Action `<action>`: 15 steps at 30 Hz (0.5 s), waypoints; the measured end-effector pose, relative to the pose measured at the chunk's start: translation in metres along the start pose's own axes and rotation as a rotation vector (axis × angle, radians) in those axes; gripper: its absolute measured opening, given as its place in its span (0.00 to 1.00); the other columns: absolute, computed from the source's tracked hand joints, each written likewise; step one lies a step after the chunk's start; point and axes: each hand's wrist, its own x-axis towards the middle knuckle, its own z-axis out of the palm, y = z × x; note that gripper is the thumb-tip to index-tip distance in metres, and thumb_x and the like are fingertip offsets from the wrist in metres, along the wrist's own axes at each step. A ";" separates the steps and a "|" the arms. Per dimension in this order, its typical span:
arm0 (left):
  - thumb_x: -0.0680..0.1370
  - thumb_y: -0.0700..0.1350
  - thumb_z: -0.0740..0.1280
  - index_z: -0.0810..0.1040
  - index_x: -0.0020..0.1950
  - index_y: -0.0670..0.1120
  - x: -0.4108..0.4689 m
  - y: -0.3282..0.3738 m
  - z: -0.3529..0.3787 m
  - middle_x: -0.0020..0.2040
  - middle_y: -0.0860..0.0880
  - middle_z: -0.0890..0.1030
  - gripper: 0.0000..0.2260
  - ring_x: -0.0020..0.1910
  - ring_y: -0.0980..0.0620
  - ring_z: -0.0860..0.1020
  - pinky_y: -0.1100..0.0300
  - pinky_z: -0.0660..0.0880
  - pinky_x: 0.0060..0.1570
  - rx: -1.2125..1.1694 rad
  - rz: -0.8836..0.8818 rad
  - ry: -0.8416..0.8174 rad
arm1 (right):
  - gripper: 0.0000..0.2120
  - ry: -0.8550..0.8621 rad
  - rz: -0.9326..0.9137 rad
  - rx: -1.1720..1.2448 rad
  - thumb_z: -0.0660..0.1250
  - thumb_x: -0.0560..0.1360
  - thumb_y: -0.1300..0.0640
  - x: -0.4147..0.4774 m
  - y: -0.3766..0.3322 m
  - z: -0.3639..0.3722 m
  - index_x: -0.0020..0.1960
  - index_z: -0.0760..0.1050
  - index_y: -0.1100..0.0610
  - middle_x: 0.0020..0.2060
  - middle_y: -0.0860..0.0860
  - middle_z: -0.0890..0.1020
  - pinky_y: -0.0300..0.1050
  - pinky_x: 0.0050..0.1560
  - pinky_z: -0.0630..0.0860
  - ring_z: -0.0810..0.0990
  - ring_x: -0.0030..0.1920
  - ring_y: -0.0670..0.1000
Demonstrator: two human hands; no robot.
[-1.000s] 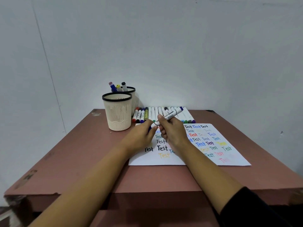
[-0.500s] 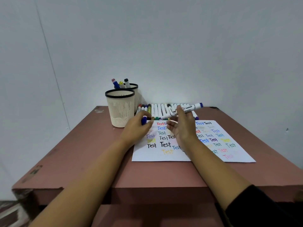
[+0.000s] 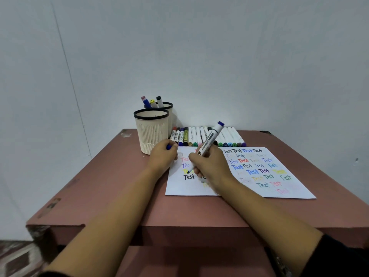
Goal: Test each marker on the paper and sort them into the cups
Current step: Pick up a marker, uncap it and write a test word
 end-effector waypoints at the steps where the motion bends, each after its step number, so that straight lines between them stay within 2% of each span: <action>1: 0.78 0.41 0.61 0.75 0.46 0.43 -0.001 0.000 0.000 0.31 0.47 0.77 0.05 0.32 0.52 0.75 0.52 0.75 0.45 0.008 0.003 -0.004 | 0.09 0.004 0.006 -0.009 0.66 0.70 0.64 -0.003 0.003 0.001 0.37 0.67 0.56 0.25 0.54 0.74 0.41 0.26 0.66 0.71 0.24 0.49; 4: 0.78 0.41 0.61 0.76 0.47 0.43 -0.001 0.000 0.000 0.31 0.48 0.77 0.05 0.32 0.52 0.75 0.53 0.75 0.45 0.021 0.005 -0.015 | 0.09 -0.003 0.000 -0.054 0.66 0.69 0.63 -0.008 0.008 0.001 0.36 0.67 0.56 0.26 0.55 0.76 0.40 0.25 0.67 0.72 0.23 0.49; 9: 0.78 0.41 0.61 0.76 0.47 0.43 -0.001 0.000 -0.001 0.32 0.49 0.77 0.05 0.34 0.51 0.75 0.54 0.74 0.45 0.065 0.020 -0.023 | 0.07 -0.040 -0.041 -0.094 0.67 0.69 0.64 -0.012 0.009 0.004 0.35 0.70 0.57 0.22 0.50 0.77 0.40 0.25 0.71 0.74 0.23 0.50; 15: 0.79 0.41 0.61 0.77 0.49 0.43 -0.003 0.001 -0.001 0.33 0.49 0.77 0.06 0.33 0.53 0.75 0.56 0.73 0.45 0.072 0.030 -0.022 | 0.08 -0.051 -0.058 -0.116 0.66 0.69 0.65 -0.015 0.008 0.005 0.34 0.70 0.58 0.22 0.52 0.76 0.40 0.25 0.72 0.74 0.21 0.48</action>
